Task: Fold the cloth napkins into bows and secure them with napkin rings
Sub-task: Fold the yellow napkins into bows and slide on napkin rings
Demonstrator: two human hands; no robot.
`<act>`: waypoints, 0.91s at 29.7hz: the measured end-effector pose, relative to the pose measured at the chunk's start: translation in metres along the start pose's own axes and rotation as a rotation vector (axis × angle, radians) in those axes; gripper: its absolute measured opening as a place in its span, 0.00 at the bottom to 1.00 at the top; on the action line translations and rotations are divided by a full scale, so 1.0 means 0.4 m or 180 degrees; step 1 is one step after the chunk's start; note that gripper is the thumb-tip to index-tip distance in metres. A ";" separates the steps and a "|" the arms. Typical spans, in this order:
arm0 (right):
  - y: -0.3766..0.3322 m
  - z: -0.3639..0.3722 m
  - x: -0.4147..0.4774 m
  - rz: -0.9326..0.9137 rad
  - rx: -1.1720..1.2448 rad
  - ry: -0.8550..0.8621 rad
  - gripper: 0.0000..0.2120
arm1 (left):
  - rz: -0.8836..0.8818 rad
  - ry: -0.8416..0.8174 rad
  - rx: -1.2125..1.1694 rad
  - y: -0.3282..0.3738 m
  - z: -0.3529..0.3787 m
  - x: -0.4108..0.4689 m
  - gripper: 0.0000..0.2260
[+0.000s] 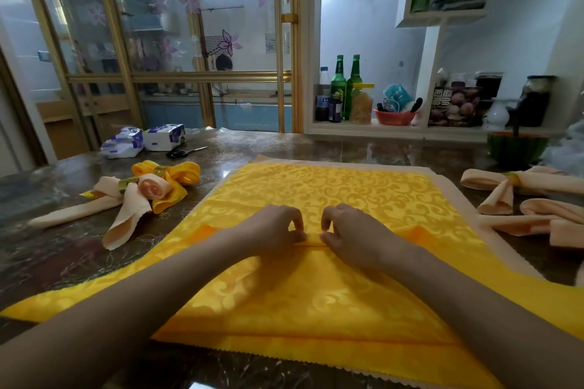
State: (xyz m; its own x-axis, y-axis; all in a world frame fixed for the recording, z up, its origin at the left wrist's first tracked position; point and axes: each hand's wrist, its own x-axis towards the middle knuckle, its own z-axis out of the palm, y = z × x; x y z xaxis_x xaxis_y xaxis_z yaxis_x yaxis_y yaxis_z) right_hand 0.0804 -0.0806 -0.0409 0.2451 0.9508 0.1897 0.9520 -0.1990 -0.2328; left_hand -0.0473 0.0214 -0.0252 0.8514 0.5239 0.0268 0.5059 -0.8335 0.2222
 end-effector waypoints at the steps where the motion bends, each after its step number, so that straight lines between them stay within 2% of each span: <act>1: -0.001 0.002 0.002 0.0032 -0.0008 -0.0060 0.14 | 0.0062 0.0055 0.0126 0.000 0.003 -0.006 0.12; 4: 0.005 0.000 0.003 0.0047 -0.0083 -0.0157 0.16 | 0.0250 0.0133 0.0354 -0.011 0.004 -0.024 0.13; 8: 0.005 -0.009 -0.007 0.0011 -0.0460 -0.0156 0.16 | 0.0190 0.0017 0.0132 -0.030 -0.018 -0.042 0.13; 11: 0.001 -0.007 -0.023 -0.0045 -0.0318 0.0111 0.14 | 0.0129 0.0291 0.0202 -0.023 -0.014 -0.051 0.11; 15: -0.013 -0.008 -0.049 -0.0267 -0.0262 0.0470 0.07 | 0.0318 0.0679 0.0812 0.007 0.016 -0.073 0.13; 17: -0.019 -0.011 -0.059 -0.0369 -0.0416 0.0334 0.08 | 0.0325 0.0596 0.0816 0.018 0.029 -0.085 0.14; 20: -0.022 -0.009 -0.068 -0.0269 -0.0266 0.0089 0.08 | -0.0017 0.0277 0.0060 0.027 0.019 -0.097 0.11; 23: -0.019 0.003 -0.068 -0.0134 -0.0066 0.0105 0.10 | -0.0097 0.0260 -0.0263 0.019 0.021 -0.090 0.08; 25: -0.019 0.011 -0.065 -0.0085 -0.0078 0.0172 0.11 | -0.0124 0.0292 -0.0141 0.017 0.026 -0.089 0.09; 27: -0.016 0.022 -0.062 -0.0045 -0.0088 0.0197 0.12 | -0.0063 0.0327 0.0356 0.017 0.034 -0.081 0.13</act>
State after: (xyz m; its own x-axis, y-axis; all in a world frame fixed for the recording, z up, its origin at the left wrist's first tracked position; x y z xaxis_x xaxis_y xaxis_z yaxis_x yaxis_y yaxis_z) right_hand 0.0666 -0.1009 -0.0524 0.2416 0.9371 0.2518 0.9599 -0.1928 -0.2035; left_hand -0.0693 -0.0037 -0.0377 0.8253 0.5508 0.1244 0.5395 -0.8342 0.1139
